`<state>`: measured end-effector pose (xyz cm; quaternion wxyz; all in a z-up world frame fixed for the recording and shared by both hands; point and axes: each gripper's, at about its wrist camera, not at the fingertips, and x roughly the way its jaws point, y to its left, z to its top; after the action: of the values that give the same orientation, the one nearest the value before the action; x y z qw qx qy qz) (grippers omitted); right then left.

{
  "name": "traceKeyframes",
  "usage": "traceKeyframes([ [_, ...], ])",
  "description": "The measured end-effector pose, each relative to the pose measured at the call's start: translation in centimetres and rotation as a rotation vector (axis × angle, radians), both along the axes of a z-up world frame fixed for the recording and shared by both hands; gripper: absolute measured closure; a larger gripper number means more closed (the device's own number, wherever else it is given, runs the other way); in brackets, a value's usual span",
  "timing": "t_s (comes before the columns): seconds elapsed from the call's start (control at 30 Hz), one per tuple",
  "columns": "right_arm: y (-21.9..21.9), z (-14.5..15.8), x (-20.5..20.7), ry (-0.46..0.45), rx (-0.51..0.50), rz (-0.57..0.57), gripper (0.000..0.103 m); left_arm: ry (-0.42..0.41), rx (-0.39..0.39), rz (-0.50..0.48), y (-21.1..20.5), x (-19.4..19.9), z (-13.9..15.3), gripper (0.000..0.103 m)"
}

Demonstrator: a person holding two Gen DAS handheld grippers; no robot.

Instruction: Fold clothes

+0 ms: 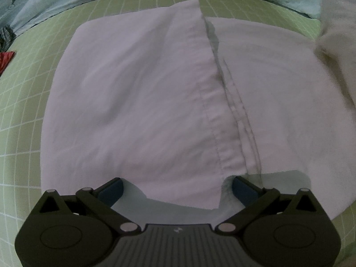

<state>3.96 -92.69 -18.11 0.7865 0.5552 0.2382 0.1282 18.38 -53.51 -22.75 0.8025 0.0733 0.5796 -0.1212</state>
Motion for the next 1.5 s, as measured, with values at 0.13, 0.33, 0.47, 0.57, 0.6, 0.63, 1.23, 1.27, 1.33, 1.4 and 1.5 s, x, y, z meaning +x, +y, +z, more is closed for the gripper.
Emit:
traceKeyframes([
  [0.13,4.1,-3.1,1.6,0.157,-0.137,0.178,0.092,-0.007,-0.003,0.005,0.0,0.2,-0.4,0.0],
  [0.33,7.5,-1.8,2.2,0.128,-0.265,0.331,0.093,-0.016,-0.005,0.012,-0.2,-0.1,-0.4,0.0],
  [0.47,11.3,-1.9,3.5,0.201,-0.491,0.408,0.087,-0.015,-0.005,0.014,-0.1,0.1,-0.6,0.0],
  [0.57,12.2,-1.5,4.2,0.2,-0.51,0.407,0.085,-0.02,-0.007,0.013,0.0,0.0,-0.6,0.0],
  [0.6,11.7,-1.2,4.7,0.213,-0.484,0.393,0.084,-0.022,-0.008,0.014,0.0,-0.1,-0.6,0.0],
  [0.63,11.3,-1.1,5.1,0.225,-0.458,0.381,0.083,-0.024,-0.008,0.014,0.1,-0.1,-0.6,0.0],
  [1.23,8.1,-0.7,4.2,0.1,-0.129,0.325,0.08,-0.029,-0.012,0.012,0.2,-1.9,0.4,0.0],
  [1.27,8.7,-1.0,4.7,0.143,-0.178,0.333,0.087,-0.028,-0.012,0.012,0.2,-1.9,0.4,0.0],
  [1.33,9.9,-2.0,5.4,0.223,-0.281,0.367,0.088,-0.028,-0.012,0.011,0.2,-1.9,0.4,0.0],
  [1.4,11.1,-3.2,5.8,0.279,-0.366,0.421,0.097,-0.028,-0.012,0.012,0.1,-2.0,0.5,0.0],
  [1.5,11.7,-2.8,6.4,0.281,-0.419,0.449,0.096,-0.028,-0.012,0.013,0.2,-2.0,0.5,0.0],
])
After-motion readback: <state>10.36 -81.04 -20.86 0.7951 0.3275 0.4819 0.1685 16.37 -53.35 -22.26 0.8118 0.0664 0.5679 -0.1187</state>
